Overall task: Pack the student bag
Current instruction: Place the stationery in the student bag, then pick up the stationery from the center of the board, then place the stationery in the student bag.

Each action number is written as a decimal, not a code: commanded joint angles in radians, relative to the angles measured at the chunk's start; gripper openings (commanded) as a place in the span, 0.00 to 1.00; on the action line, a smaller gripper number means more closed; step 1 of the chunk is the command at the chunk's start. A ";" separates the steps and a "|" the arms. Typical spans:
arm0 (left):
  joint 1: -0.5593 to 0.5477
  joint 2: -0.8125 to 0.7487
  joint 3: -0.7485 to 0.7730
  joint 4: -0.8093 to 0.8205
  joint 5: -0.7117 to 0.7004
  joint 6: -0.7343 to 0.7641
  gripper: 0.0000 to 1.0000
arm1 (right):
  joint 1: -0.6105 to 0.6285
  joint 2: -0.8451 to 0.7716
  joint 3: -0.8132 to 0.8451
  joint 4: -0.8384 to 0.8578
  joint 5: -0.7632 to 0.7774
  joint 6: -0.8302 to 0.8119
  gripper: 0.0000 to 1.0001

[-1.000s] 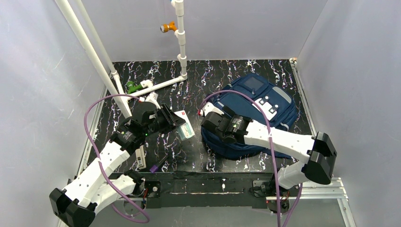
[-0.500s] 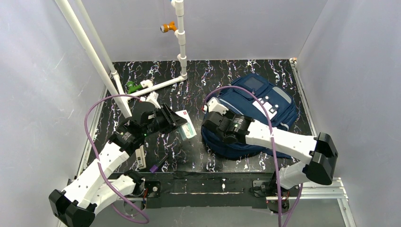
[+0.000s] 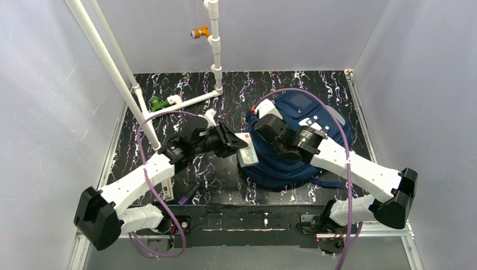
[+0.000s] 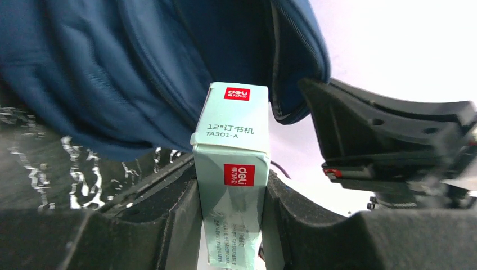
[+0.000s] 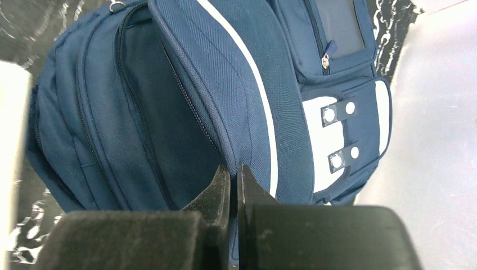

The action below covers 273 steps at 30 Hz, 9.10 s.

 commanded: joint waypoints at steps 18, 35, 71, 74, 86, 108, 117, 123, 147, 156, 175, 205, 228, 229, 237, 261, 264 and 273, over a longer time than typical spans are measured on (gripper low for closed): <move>-0.216 0.528 0.238 0.452 -0.229 -0.394 0.24 | -0.042 -0.084 0.175 0.133 -0.120 0.123 0.01; -0.336 0.789 0.428 0.524 -0.351 -0.384 0.58 | -0.052 -0.094 0.203 0.108 -0.100 0.087 0.01; -0.319 0.269 0.311 -0.026 -0.406 0.113 0.95 | -0.061 -0.132 0.141 0.135 -0.112 0.085 0.01; -0.302 0.266 0.266 0.035 -0.353 0.086 0.86 | -0.060 -0.130 0.134 0.145 -0.118 0.090 0.01; -0.257 0.252 0.186 0.092 -0.262 -0.002 0.63 | -0.099 -0.254 -0.041 0.277 -0.077 0.084 0.01; -0.227 0.132 0.112 0.172 -0.087 0.200 0.98 | -0.136 -0.185 0.015 0.314 -0.154 0.113 0.01; -0.234 0.126 0.082 0.218 -0.094 0.128 0.64 | -0.145 -0.199 -0.004 0.353 -0.182 0.107 0.01; -0.242 0.211 0.094 0.217 -0.156 0.104 0.46 | -0.147 -0.210 0.000 0.360 -0.209 0.120 0.01; -0.211 0.250 0.067 0.279 0.009 0.182 0.92 | -0.154 -0.267 -0.086 0.348 -0.185 0.077 0.22; -0.171 -0.264 0.229 -0.493 -0.252 0.681 0.98 | -0.153 -0.264 -0.085 0.318 -0.610 -0.076 0.84; 0.480 -0.076 -0.049 -0.844 -0.686 0.446 0.98 | 0.122 -0.165 -0.067 0.385 -0.399 0.029 0.98; 0.481 -0.187 -0.148 -0.706 -0.472 0.463 0.05 | 0.139 0.059 0.134 -0.097 -0.037 0.135 0.91; 0.134 -0.140 0.053 -0.171 0.202 0.300 0.00 | 0.118 0.204 0.283 -0.037 0.197 0.037 0.01; 0.103 -0.125 0.046 -0.103 0.197 0.272 0.00 | 0.100 0.175 0.271 -0.009 0.153 0.032 0.01; 0.000 0.106 0.140 0.070 0.152 0.155 0.00 | -0.019 -0.026 0.154 0.154 -0.133 0.059 0.01; -0.056 0.346 0.223 0.257 -0.086 -0.126 0.00 | -0.042 -0.027 0.192 0.183 -0.227 0.079 0.01; -0.058 0.332 0.176 0.331 -0.173 -0.144 0.00 | -0.042 -0.021 0.202 0.173 -0.232 0.079 0.01; -0.072 0.323 0.151 0.517 -0.243 -0.180 0.00 | -0.042 -0.022 0.210 0.171 -0.227 0.081 0.01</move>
